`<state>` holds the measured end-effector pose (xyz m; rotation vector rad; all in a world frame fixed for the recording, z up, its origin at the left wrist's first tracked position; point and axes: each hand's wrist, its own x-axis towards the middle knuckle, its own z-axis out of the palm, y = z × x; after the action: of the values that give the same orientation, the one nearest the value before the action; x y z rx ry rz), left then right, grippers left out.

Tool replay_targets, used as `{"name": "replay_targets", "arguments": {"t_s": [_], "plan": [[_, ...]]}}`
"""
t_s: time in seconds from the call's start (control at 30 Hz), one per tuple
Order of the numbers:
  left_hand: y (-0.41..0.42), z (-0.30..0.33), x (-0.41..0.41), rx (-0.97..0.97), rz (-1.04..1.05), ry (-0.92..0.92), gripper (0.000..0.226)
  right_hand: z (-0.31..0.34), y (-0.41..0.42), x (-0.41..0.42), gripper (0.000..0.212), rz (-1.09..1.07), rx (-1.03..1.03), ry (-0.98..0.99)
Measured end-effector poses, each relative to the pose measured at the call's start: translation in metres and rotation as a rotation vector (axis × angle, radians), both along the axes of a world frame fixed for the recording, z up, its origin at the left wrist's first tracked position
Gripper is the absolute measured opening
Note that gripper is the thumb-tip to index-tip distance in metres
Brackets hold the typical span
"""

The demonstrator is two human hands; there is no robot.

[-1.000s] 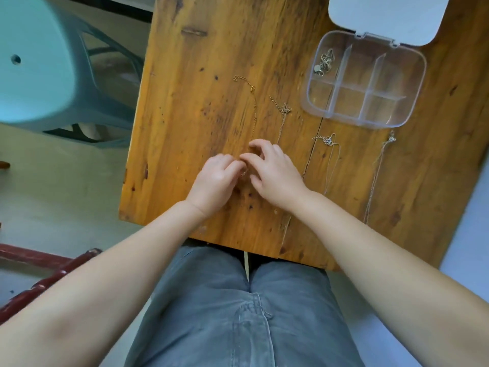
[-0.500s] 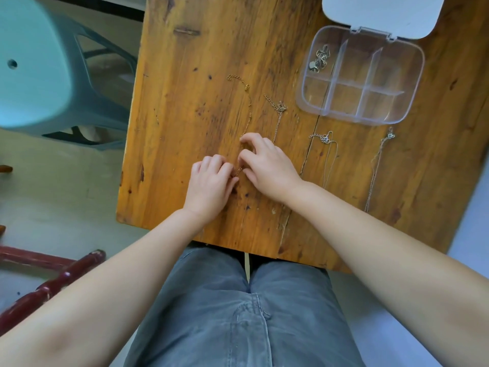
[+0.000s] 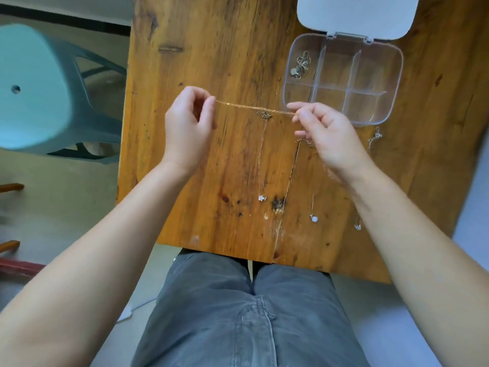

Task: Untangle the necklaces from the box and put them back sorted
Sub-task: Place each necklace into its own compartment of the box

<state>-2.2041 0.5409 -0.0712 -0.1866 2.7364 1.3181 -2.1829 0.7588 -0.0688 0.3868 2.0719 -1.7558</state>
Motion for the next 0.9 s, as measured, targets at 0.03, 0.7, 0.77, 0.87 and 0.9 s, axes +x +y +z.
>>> {"name": "replay_targets", "arguments": {"t_s": [0.03,0.7,0.77,0.87,0.9], "plan": [[0.015,0.001,-0.007,0.033,-0.041,-0.003,0.009,0.007,0.012,-0.006,0.026,-0.098,-0.111,-0.026],[0.126,-0.027,-0.005,-0.068,-0.513,0.029,0.019,-0.027,0.064,0.028,0.020,-0.243,0.222,-0.085],[0.123,-0.045,0.019,-0.278,-0.644,-0.023,0.031,-0.037,0.054,0.070,0.019,-0.200,0.301,-0.196],[0.125,-0.064,0.028,-0.470,-0.724,-0.012,0.035,-0.047,0.041,0.101,0.023,-0.178,0.424,-0.196],[0.127,-0.066,0.026,-0.485,-0.743,0.030,0.027,-0.047,0.037,0.101,0.024,-0.187,0.458,-0.173]]}}
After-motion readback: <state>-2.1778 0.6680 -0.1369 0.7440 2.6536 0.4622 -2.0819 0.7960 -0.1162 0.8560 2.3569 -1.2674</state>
